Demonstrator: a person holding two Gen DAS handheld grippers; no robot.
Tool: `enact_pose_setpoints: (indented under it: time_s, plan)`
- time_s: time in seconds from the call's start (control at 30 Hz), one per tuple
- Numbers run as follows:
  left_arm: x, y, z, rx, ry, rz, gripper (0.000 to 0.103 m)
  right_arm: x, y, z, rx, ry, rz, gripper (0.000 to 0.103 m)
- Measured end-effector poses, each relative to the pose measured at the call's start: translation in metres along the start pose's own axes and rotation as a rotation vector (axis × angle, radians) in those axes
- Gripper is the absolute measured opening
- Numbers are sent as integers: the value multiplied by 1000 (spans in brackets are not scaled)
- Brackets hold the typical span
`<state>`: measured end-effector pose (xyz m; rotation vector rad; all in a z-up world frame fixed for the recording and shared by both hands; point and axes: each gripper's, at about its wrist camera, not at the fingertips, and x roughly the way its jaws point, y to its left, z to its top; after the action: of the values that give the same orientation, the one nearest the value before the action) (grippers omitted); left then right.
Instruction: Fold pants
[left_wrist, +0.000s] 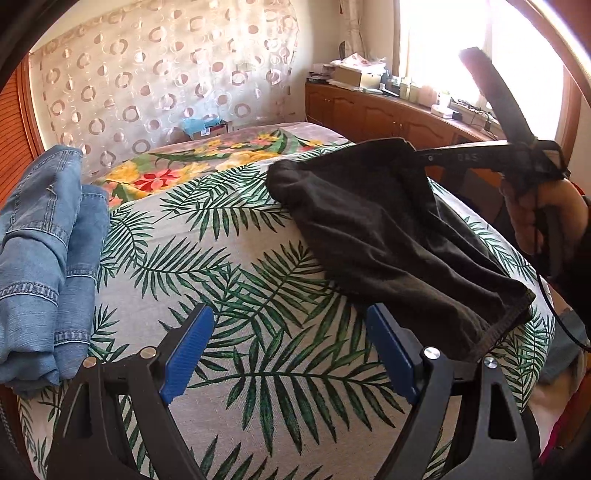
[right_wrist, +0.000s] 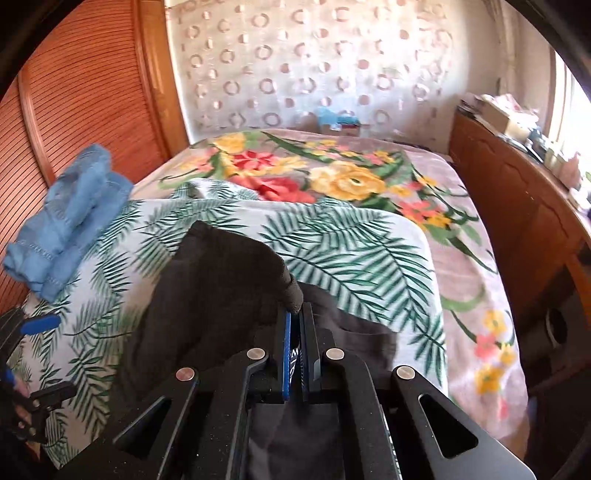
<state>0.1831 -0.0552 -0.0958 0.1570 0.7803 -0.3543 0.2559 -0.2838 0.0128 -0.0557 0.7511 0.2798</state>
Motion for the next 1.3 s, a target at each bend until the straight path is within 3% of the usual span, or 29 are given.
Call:
enact_pose_setpoints:
  time_s: [0.13, 0.2, 0.3, 0.4, 0.53, 0.8, 0.83, 0.87, 0.9, 1.07, 1.3]
  plan:
    - [1, -3, 1, 0, 2, -3, 85, 3, -4, 3, 24, 23, -58, 8]
    - [2, -5, 2, 2, 3, -6, 85, 5, -2, 4, 29, 25, -96, 16]
    - [4, -10, 3, 10, 3, -15, 85, 2, -1, 3, 44, 15, -87, 23]
    - [7, -15, 3, 16, 8, -23, 85, -1, 5, 0, 47, 5, -36, 23]
    - [12, -22, 3, 24, 17, -31, 85, 11, 13, -2, 9, 18, 10, 23]
    - [24, -33, 6, 37, 44, -44, 85, 44, 16, -3, -32, 85, -19, 23]
    - [25, -34, 6, 40, 46, -45, 85, 45, 17, -4, -38, 82, -26, 22]
    - [25, -35, 4, 44, 48, -46, 85, 45, 16, -4, -47, 78, -29, 10]
    - [26, -36, 4, 46, 49, -47, 85, 43, 14, -4, -52, 73, -33, 7]
    - [28, -39, 1, 49, 58, -47, 85, 23, -3, -2, -24, 34, -72, 4]
    - [26, -39, 1, 53, 55, -45, 85, 23, -27, -5, 53, 43, -134, 4]
